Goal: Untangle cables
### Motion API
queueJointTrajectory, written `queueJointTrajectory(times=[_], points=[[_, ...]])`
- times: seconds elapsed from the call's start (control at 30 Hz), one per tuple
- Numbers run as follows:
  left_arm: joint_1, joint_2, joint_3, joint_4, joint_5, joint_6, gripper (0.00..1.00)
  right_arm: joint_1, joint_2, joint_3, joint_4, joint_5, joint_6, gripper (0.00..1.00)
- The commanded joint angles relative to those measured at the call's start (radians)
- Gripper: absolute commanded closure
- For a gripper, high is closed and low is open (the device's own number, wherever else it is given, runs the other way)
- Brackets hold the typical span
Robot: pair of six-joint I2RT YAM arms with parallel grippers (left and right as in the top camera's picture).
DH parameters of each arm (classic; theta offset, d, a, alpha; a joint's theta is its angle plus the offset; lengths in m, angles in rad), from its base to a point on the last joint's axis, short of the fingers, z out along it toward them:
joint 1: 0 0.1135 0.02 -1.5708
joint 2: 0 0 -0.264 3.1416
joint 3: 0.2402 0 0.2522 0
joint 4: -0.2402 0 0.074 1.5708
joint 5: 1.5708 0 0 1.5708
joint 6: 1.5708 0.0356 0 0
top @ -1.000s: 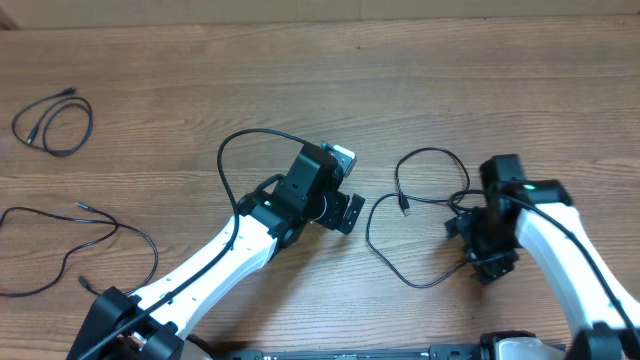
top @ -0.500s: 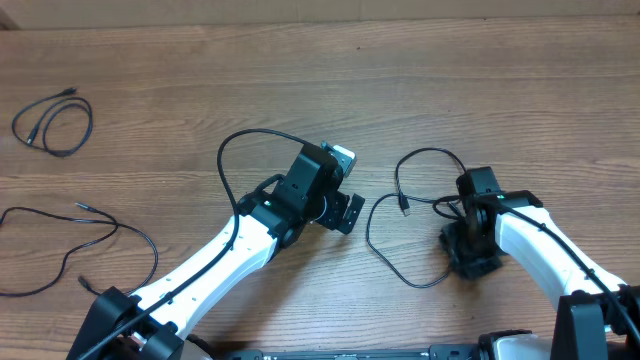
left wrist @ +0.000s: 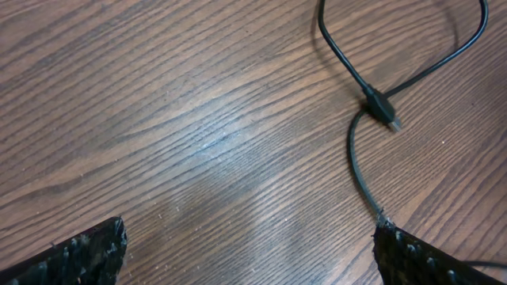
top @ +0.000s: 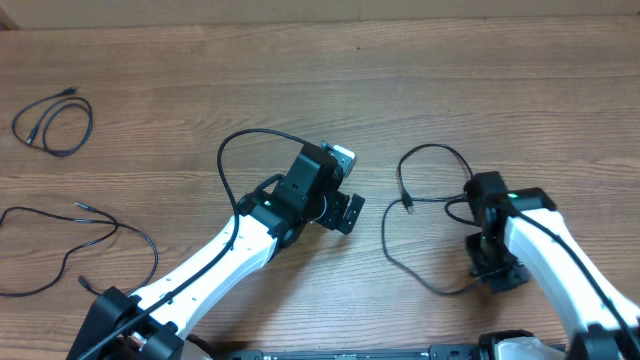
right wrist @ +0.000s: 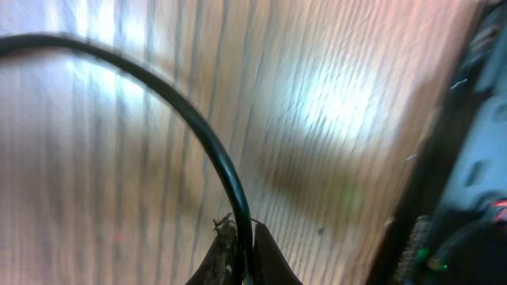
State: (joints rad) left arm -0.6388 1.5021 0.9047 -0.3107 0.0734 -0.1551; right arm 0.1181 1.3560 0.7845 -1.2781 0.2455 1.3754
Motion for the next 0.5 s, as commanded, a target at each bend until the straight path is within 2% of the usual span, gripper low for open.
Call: queueJointTrajectory(times=[0.0, 0.33, 0.43, 0.47], points=[[0.005, 0.003, 0.009, 0.004, -0.006, -0.002, 0.00, -0.002, -0.094, 0.082, -0.069, 0.186, 0.061, 0.96], [0.005, 0.003, 0.009, 0.005, -0.006, -0.002, 0.00, -0.002, -0.234, 0.225, -0.190, 0.354, 0.062, 0.96], [0.005, 0.003, 0.009, 0.006, -0.006, -0.002, 0.00, 0.000, -0.244, 0.233, -0.127, 0.301, -0.077, 0.96], [0.005, 0.003, 0.009, 0.006, -0.006, -0.002, 0.00, 0.000, -0.244, 0.233, -0.075, 0.252, -0.179, 0.96]])
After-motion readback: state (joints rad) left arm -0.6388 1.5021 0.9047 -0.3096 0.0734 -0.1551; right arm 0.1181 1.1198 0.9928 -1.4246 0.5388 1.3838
